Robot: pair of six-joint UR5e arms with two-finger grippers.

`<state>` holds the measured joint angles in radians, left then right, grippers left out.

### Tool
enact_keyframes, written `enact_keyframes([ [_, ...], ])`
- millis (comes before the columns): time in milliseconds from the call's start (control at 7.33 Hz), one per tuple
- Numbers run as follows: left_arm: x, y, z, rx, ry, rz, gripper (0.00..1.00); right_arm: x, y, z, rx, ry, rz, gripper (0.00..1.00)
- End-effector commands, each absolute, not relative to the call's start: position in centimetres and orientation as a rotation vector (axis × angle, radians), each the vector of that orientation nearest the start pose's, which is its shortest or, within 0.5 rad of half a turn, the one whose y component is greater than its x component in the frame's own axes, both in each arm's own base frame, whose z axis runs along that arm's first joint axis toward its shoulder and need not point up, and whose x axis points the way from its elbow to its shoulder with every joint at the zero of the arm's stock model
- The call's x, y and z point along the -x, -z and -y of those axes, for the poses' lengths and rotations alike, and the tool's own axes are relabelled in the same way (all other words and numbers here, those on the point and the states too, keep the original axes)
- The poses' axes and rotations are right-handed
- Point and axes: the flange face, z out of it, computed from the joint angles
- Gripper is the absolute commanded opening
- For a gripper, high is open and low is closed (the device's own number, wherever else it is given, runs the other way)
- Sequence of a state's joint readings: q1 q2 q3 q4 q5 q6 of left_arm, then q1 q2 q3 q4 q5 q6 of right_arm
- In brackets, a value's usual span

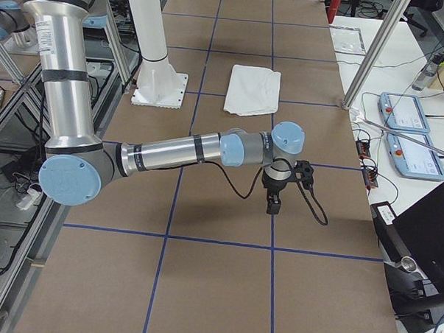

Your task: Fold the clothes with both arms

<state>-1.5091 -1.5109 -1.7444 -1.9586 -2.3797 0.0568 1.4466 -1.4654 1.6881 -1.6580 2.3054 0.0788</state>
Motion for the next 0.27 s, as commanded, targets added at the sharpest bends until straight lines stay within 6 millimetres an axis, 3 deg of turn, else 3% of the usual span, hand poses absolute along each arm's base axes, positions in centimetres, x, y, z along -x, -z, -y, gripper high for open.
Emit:
enact_keyframes([
  [0,4.8,-56.7,48.2,-0.457,-0.266,-0.782,1.00,0.0,-55.7,54.3,-0.057,0.093,0.737,1.00],
  [136,6.4,-56.5,48.0,-0.472,-0.236,-0.774,1.00,0.1,-55.6,54.6,-0.052,0.072,0.737,1.00],
])
